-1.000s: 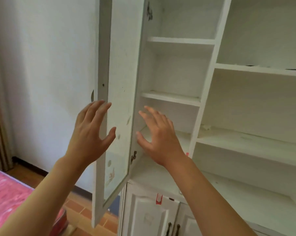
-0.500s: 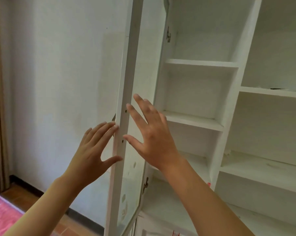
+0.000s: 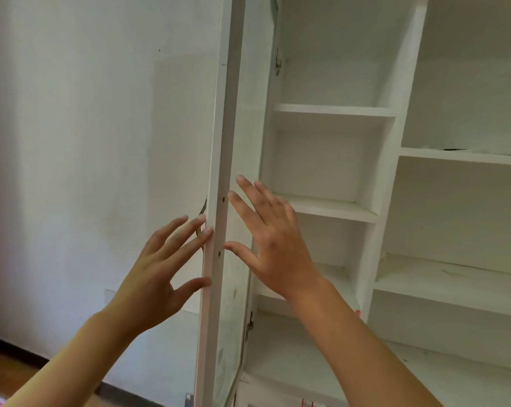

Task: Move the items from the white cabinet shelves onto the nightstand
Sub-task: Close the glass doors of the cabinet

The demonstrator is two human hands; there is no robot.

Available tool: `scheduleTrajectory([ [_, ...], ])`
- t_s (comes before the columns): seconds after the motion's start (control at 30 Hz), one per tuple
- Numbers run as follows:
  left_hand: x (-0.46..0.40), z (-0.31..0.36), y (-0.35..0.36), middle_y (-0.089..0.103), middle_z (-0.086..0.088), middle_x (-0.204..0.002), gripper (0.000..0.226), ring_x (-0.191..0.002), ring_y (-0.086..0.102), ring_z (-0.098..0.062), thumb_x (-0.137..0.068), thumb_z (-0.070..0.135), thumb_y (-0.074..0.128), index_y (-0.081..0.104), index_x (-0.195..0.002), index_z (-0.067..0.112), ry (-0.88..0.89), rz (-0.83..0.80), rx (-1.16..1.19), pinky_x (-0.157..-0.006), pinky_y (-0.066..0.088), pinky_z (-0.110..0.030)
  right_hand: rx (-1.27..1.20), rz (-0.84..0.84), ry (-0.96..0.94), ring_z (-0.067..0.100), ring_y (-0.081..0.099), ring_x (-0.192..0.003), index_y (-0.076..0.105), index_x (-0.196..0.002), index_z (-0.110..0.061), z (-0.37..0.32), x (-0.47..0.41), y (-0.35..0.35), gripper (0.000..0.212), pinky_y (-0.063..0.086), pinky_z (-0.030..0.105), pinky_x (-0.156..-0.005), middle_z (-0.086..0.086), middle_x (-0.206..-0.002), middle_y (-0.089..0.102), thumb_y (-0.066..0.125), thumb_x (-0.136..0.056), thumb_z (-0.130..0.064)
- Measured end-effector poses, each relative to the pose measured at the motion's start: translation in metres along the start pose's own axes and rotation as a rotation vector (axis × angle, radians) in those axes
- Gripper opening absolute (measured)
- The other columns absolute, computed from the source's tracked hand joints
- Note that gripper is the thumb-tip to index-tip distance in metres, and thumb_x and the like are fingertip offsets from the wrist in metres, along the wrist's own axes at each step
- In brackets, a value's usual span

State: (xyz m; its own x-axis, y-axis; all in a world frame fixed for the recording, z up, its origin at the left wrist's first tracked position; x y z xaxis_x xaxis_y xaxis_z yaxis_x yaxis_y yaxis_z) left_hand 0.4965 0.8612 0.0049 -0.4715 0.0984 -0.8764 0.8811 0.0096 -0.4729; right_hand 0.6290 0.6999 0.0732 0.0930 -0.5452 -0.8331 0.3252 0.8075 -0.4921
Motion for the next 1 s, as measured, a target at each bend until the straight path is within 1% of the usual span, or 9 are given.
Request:
scheduleTrajectory([
  [0.1, -0.001, 0.007, 0.006, 0.030, 0.002, -0.170, 0.081, -0.156, 0.027, -0.028, -0.094, 0.056, 0.062, 0.037, -0.161, 0.018, 0.012, 0.014, 0.020, -0.117, 0.041, -0.057, 0.000, 0.007, -0.003, 0.021, 0.008, -0.163, 0.028, -0.165, -0.020, 0.004, 0.006, -0.006, 0.081, 0.024, 0.057, -0.125, -0.001, -0.176, 0.012, 0.066, -0.099, -0.048],
  [0.2, -0.006, 0.021, 0.015, 0.029, 0.003, -0.170, 0.080, -0.157, 0.027, -0.026, -0.094, 0.056, 0.062, 0.036, -0.161, 0.019, 0.024, 0.033, 0.045, -0.119, 0.038, -0.051, 0.020, 0.012, -0.011, 0.022, 0.011, -0.162, 0.030, -0.164, -0.019, 0.010, 0.016, -0.013, 0.081, 0.027, 0.059, -0.124, 0.000, -0.175, 0.016, 0.069, -0.098, -0.045],
  [0.27, -0.011, 0.033, 0.023, 0.029, 0.004, -0.170, 0.081, -0.156, 0.028, -0.026, -0.094, 0.056, 0.063, 0.034, -0.162, 0.022, 0.040, 0.043, 0.069, -0.119, 0.038, -0.050, 0.042, 0.014, -0.007, 0.022, 0.013, -0.162, 0.031, -0.164, -0.018, 0.017, 0.024, -0.017, 0.080, 0.029, 0.058, -0.122, 0.000, -0.174, 0.018, 0.069, -0.099, -0.044],
  [0.37, -0.023, 0.054, 0.038, 0.030, 0.005, -0.170, 0.083, -0.154, 0.031, -0.026, -0.093, 0.056, 0.065, 0.033, -0.162, 0.023, 0.070, 0.051, 0.112, -0.117, 0.041, -0.051, 0.063, 0.020, 0.024, 0.022, 0.017, -0.161, 0.032, -0.163, -0.016, 0.035, 0.039, -0.028, 0.078, 0.031, 0.057, -0.121, 0.000, -0.174, 0.021, 0.067, -0.099, -0.044],
  [0.5, -0.042, 0.080, 0.064, 0.031, 0.004, -0.170, 0.085, -0.155, 0.031, -0.026, -0.092, 0.058, 0.068, 0.037, -0.161, 0.019, 0.105, 0.039, 0.139, -0.115, 0.042, -0.056, 0.092, 0.023, 0.072, 0.020, 0.015, -0.161, 0.031, -0.164, -0.016, 0.063, 0.060, -0.049, 0.079, 0.030, 0.056, -0.123, 0.000, -0.174, 0.021, 0.068, -0.099, -0.040],
  [0.67, -0.064, 0.109, 0.104, 0.026, 0.005, -0.171, 0.089, -0.157, 0.027, -0.025, -0.092, 0.062, 0.064, 0.028, -0.164, 0.026, 0.127, 0.013, 0.153, -0.113, 0.043, -0.062, 0.178, 0.016, 0.065, 0.021, 0.017, -0.161, 0.030, -0.164, -0.016, 0.096, 0.081, -0.078, 0.087, 0.031, 0.054, -0.123, 0.001, -0.174, 0.022, 0.077, -0.094, -0.034],
  [0.83, -0.086, 0.135, 0.141, 0.022, 0.007, -0.173, 0.087, -0.160, 0.018, -0.020, -0.093, 0.065, 0.056, 0.026, -0.165, 0.026, 0.166, -0.008, 0.108, -0.119, 0.036, -0.056, 0.241, 0.008, 0.067, 0.023, 0.025, -0.159, 0.037, -0.161, -0.016, 0.131, 0.100, -0.094, 0.082, 0.034, 0.051, -0.121, -0.002, -0.171, 0.029, 0.078, -0.092, -0.028],
  [0.93, -0.098, 0.148, 0.161, 0.017, 0.008, -0.174, 0.085, -0.161, 0.014, -0.018, -0.095, 0.066, 0.051, 0.023, -0.166, 0.028, 0.186, -0.030, 0.084, -0.125, 0.027, -0.051, 0.273, -0.018, 0.092, 0.021, 0.022, -0.160, 0.035, -0.162, -0.017, 0.152, 0.112, -0.096, 0.080, 0.033, 0.049, -0.122, -0.002, -0.172, 0.027, 0.076, -0.094, -0.029],
  [1.0, -0.106, 0.153, 0.174, 0.014, 0.008, -0.174, 0.085, -0.161, 0.012, -0.018, -0.096, 0.067, 0.049, 0.021, -0.166, 0.029, 0.204, -0.056, 0.069, -0.126, 0.025, -0.050, 0.286, -0.038, 0.112, 0.019, 0.018, -0.161, 0.033, -0.163, -0.019, 0.166, 0.118, -0.096, 0.080, 0.032, 0.050, -0.123, -0.003, -0.173, 0.024, 0.075, -0.096, -0.029],
])
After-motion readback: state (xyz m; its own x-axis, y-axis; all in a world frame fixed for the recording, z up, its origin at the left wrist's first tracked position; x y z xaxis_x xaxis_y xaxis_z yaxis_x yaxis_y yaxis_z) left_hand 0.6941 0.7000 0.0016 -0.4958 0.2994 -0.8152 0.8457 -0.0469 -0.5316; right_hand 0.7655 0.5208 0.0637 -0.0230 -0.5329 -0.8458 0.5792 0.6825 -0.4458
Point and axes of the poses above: each hand's wrist, its own x-axis away from the middle knuckle, its own y-axis out of the palm, z = x × y, the point moved 4 cm from there along -x, towards the middle knuckle
